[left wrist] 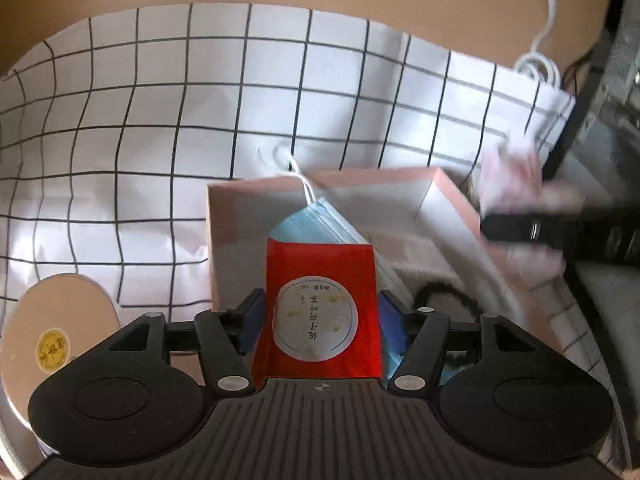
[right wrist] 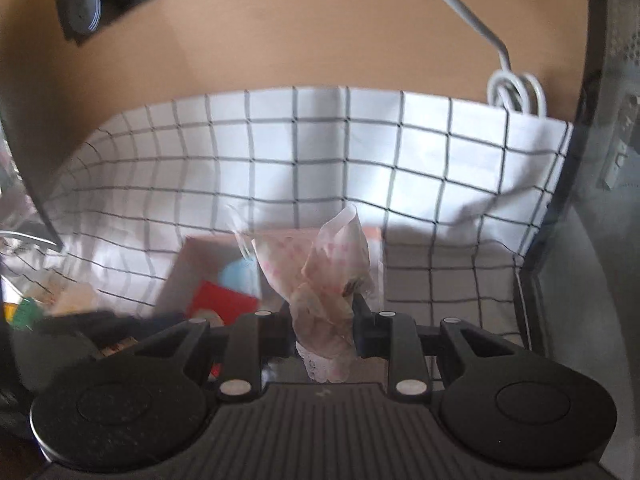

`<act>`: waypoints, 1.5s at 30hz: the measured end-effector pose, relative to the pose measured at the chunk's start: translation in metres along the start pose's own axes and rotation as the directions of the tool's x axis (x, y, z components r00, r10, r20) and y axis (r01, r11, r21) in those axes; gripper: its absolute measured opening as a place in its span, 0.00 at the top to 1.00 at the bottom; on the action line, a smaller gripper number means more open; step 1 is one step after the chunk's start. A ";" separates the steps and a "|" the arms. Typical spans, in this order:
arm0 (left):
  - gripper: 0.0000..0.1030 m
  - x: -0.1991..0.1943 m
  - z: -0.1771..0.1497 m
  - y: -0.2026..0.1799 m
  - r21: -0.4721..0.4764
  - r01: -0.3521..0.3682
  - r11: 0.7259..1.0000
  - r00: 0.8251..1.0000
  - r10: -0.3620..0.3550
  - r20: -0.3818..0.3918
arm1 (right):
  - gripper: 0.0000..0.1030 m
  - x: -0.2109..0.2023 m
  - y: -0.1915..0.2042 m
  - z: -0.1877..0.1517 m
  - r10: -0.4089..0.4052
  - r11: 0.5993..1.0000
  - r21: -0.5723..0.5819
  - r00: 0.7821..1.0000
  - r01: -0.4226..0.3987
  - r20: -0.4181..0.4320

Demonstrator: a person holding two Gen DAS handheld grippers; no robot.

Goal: Organize soft objects
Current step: 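Open the left gripper over the box while the right gripper releases the pink tissue inside, then move both grippers back from the pink box toward the remaining table items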

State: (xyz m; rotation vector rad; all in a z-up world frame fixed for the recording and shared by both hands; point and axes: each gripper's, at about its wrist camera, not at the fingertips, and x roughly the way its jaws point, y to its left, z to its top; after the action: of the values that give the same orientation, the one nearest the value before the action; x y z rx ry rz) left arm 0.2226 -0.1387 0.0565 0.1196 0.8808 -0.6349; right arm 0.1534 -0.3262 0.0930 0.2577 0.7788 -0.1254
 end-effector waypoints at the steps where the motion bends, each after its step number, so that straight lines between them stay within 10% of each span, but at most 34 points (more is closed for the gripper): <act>1: 0.36 -0.001 0.000 0.002 -0.017 0.013 1.000 1.000 -0.013 0.015 | 0.75 0.003 -0.002 -0.003 -0.004 1.000 -0.001 1.000 0.004 -0.010; 9: 0.35 -0.011 0.004 0.010 -0.137 0.121 0.983 0.992 -0.116 0.041 | 0.72 0.013 0.010 -0.030 0.084 0.994 -0.070 0.994 -0.089 -0.072; 12: 0.35 -0.015 0.005 0.009 -0.107 0.074 0.992 0.996 -0.069 0.051 | 0.51 0.009 0.019 -0.035 0.078 0.990 -0.117 0.996 -0.083 -0.045; 20: 0.35 -0.041 0.022 0.002 -0.008 0.028 1.000 0.990 -0.026 0.140 | 0.48 -0.015 0.016 -0.040 0.013 0.994 -0.106 0.998 -0.006 0.065; 30: 0.34 -0.011 0.010 -0.005 -0.012 0.135 0.991 0.991 -0.135 0.007 | 0.48 -0.037 0.021 -0.063 0.001 0.997 -0.079 0.996 0.005 0.086; 37: 0.25 0.024 0.004 -0.021 0.065 0.056 0.996 0.993 -0.049 -0.104 | 0.48 -0.043 0.020 -0.082 -0.027 0.995 -0.095 0.998 0.032 0.060; 45: 0.30 -0.053 0.012 0.007 -0.012 0.091 0.996 0.985 -0.088 0.150 | 0.47 -0.053 0.026 -0.084 0.007 0.993 -0.119 0.995 0.005 0.104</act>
State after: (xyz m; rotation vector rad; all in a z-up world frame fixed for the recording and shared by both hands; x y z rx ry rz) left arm 0.2102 -0.1121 0.1029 0.0149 0.7501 -0.7096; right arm 0.0641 -0.2774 0.0778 0.1373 0.6793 -0.0906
